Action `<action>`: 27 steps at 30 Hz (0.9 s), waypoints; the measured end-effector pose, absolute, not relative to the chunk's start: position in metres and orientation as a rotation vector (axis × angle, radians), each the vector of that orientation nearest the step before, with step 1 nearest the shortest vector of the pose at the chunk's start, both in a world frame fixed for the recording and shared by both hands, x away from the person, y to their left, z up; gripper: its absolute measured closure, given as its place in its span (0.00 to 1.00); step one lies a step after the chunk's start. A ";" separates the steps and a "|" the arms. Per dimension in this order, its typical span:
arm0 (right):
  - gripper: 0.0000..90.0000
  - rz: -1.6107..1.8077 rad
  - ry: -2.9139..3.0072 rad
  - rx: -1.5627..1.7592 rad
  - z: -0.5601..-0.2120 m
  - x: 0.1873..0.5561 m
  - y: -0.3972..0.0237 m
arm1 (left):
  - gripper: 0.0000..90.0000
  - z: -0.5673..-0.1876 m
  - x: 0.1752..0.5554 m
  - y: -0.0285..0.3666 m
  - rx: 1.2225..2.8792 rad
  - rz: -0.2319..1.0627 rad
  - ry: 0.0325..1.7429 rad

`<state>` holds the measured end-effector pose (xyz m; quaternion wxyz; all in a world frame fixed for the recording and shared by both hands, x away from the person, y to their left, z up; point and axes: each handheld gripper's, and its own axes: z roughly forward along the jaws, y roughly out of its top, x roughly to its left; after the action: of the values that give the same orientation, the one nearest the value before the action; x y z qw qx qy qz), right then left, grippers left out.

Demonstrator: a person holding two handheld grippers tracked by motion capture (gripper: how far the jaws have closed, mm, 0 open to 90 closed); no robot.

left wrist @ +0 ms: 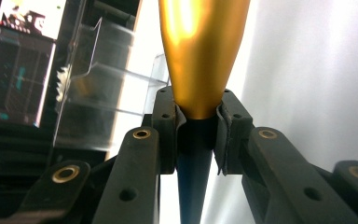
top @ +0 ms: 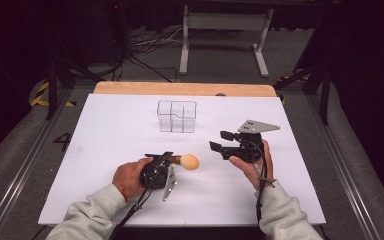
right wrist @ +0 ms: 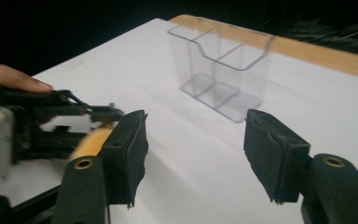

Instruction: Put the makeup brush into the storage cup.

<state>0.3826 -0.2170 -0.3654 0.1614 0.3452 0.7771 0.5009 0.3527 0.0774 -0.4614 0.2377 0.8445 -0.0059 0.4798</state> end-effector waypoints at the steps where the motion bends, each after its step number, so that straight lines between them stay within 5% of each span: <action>1: 0.43 1.425 2.206 0.979 -0.368 0.381 -0.220 | 0.82 -0.460 0.354 0.080 2.325 1.302 -0.001; 27: 0.25 1.245 1.947 0.706 -0.406 0.337 -0.262 | 0.82 -0.429 0.374 0.120 2.125 0.852 0.372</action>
<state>0.3369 -0.2616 -0.4058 0.3548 0.2733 0.7532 0.4818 0.3740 0.1199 -0.4295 0.3994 0.8400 0.1470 0.3366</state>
